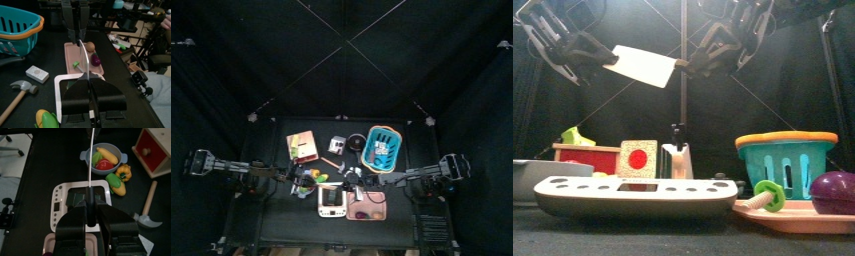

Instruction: Reorient grip

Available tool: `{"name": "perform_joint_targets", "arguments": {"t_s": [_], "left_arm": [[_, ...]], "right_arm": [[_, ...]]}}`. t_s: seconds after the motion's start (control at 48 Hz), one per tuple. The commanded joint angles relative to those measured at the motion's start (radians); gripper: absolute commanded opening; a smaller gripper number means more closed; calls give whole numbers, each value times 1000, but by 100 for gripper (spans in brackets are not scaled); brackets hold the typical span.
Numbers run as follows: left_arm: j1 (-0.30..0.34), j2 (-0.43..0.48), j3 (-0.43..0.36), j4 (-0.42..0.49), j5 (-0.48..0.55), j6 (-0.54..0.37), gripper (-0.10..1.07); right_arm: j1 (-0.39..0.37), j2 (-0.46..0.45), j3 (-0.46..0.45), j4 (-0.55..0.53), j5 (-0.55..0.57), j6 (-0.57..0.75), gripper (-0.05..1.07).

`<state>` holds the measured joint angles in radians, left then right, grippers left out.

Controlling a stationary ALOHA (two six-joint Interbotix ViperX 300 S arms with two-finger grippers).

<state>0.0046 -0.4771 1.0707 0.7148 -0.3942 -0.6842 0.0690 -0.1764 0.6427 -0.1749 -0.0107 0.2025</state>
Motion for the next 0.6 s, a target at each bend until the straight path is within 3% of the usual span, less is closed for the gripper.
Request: {"name": "perform_joint_targets", "arguments": {"t_s": [0.0, 0.312, 0.583], "left_arm": [[-3, 38, -40, -20, -20, 66, 25], [-5, 57, -5, -201, -64, 249, 25], [-17, 57, 9, -268, -60, 288, 25]], "right_arm": [[-8, -44, 3, -12, -101, -3, 48], [-14, -48, 66, -12, -121, -3, 48], [-52, -51, 69, 21, -98, -2, 48]]}}
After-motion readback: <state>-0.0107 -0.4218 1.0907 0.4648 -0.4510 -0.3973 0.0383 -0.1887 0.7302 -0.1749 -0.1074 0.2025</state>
